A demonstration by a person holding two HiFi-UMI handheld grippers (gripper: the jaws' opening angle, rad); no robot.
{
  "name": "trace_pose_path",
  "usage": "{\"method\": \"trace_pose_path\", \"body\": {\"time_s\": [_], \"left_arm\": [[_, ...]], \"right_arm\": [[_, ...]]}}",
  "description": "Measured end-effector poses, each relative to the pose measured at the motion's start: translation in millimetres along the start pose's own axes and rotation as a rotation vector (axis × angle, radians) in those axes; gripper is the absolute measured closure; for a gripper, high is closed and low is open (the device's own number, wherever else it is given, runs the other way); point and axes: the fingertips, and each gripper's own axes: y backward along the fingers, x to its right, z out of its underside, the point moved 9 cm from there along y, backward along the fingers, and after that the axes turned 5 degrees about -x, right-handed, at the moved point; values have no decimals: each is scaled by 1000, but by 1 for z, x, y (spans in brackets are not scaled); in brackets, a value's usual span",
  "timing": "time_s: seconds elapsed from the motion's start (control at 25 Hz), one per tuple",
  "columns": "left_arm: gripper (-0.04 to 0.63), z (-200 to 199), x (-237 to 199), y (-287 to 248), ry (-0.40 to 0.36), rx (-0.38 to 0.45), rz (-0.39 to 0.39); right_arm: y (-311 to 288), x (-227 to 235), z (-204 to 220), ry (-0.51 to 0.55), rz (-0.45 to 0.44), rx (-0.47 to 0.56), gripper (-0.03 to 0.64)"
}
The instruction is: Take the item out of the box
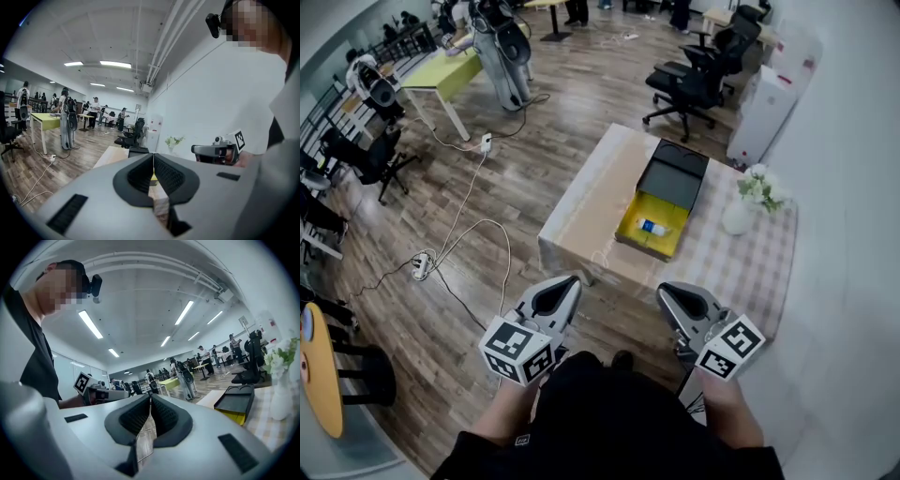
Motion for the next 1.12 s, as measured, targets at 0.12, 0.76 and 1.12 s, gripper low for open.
{"method": "trace_pose_path", "body": {"time_s": [0.12,0.76,1.12], "left_arm": [[580,-5,-3,-13,3,-5,29],[580,-56,-138,-98,-2,13,129],[580,-78,-180,-145,-33,-22,198]], "right_arm": [[2,7,1,-6,19,-1,578],[-103,110,-13,19,220,-103,578],[-124,158,-20,-2,352,-110,578]]}}
